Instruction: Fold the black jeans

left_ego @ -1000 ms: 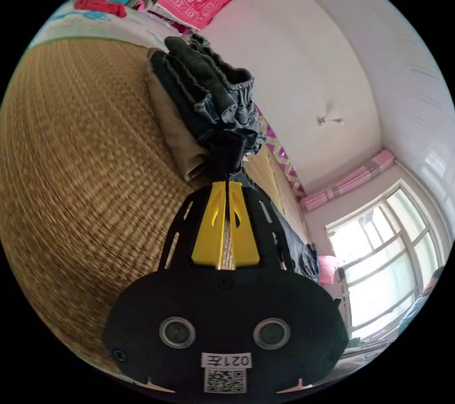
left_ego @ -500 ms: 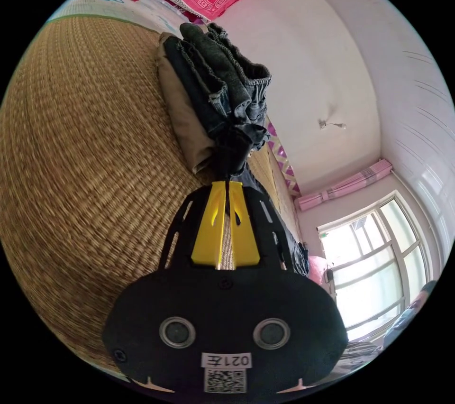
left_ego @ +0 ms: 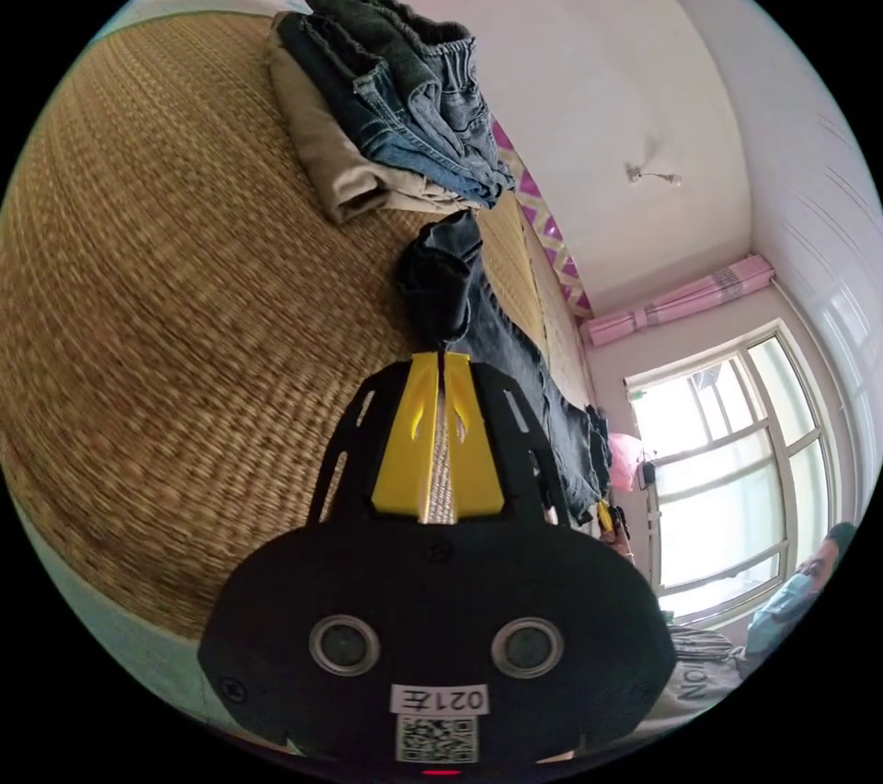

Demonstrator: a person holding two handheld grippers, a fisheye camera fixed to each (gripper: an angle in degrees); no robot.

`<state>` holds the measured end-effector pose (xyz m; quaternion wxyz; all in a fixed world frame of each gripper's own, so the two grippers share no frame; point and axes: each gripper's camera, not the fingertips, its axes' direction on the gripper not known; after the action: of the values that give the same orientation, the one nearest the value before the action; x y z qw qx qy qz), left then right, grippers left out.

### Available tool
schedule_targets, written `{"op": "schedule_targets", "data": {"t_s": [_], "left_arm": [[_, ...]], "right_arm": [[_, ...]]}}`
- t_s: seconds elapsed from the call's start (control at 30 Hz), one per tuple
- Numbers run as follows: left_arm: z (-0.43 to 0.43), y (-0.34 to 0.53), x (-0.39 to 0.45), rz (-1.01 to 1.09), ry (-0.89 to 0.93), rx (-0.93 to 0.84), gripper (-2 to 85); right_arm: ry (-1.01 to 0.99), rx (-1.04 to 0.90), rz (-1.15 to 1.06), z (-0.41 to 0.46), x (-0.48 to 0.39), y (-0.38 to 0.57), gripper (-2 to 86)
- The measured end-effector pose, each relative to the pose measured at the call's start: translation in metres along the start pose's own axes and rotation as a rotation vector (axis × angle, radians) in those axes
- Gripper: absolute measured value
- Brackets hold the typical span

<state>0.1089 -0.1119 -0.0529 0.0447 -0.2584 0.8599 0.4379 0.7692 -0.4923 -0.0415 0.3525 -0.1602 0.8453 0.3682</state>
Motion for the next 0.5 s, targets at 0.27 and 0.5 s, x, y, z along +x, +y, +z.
{"op": "schedule_targets", "data": {"t_s": [0.27,0.5], "left_arm": [[-0.02,-0.017,0.005,-0.02,-0.079,0.097,-0.9],[-0.035,0.01,0.02,-0.073,-0.05,0.147,-0.9]], "right_arm": [[-0.086,0.068,-0.223,-0.032,-0.026,0.078,0.7],[-0.086,-0.084,-0.443,0.054,-0.104,0.154,1.9]]}}
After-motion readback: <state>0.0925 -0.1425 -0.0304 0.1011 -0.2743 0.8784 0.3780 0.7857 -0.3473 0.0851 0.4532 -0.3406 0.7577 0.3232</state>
